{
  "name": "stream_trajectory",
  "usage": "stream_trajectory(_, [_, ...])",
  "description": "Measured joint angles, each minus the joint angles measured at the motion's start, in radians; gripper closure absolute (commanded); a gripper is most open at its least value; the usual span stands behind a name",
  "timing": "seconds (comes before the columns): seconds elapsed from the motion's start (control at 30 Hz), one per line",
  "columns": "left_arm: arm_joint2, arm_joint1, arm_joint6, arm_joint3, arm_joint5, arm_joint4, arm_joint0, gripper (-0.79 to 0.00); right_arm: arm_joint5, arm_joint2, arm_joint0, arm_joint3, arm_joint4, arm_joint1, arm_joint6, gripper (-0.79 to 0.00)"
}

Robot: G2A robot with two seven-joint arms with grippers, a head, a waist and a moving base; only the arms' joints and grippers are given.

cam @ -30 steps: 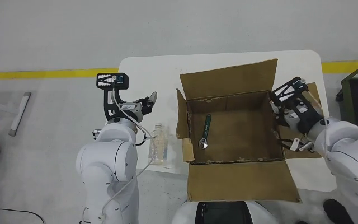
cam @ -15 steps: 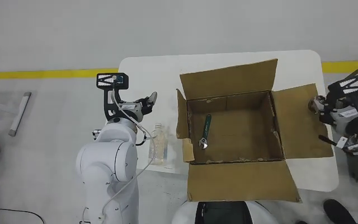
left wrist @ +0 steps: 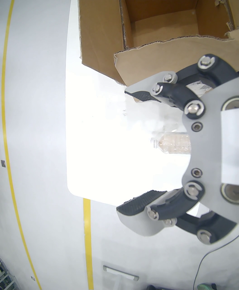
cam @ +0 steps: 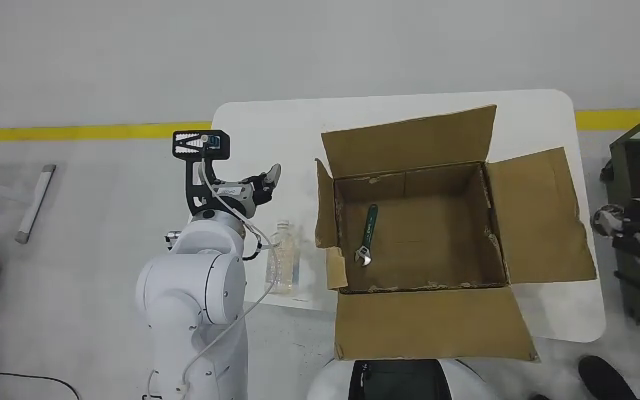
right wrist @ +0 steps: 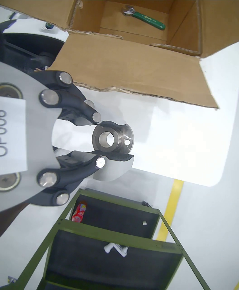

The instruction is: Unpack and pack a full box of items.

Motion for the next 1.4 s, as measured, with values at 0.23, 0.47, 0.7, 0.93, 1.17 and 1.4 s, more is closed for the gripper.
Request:
stream_trajectory(0.23, [0.0, 0.0, 0.0, 0.0, 0.0, 0.0, 0.0, -0.785, 0.06, -0.074, -0.12, 0.0, -0.052, -0.008, -0.026, 0.0])
stream_trajectory(0.47, [0.0, 0.0, 0.0, 0.0, 0.0, 0.0, 0.0, -0.785, 0.114, -0.097, -0.183, 0.02, -0.077, -0.014, -0.07, 0.0])
stream_trajectory(0.7, [0.0, 0.0, 0.0, 0.0, 0.0, 0.0, 0.0, -0.785, 0.145, -0.035, -0.217, 0.026, -0.06, -0.018, -0.103, 0.0])
stream_trajectory(0.93, [0.0, 0.0, 0.0, 0.0, 0.0, 0.0, 0.0, -0.785, 0.138, -0.048, -0.231, 0.079, -0.05, -0.019, -0.122, 0.0])
stream_trajectory(1.17, [0.0, 0.0, 0.0, 0.0, 0.0, 0.0, 0.0, -0.785, 0.139, -0.144, -0.195, 0.162, -0.104, -0.016, -0.136, 0.0])
stream_trajectory(1.4, [0.0, 0.0, 0.0, 0.0, 0.0, 0.0, 0.0, -0.785, 0.132, -0.177, -0.161, 0.208, -0.104, -0.012, -0.129, -0.102])
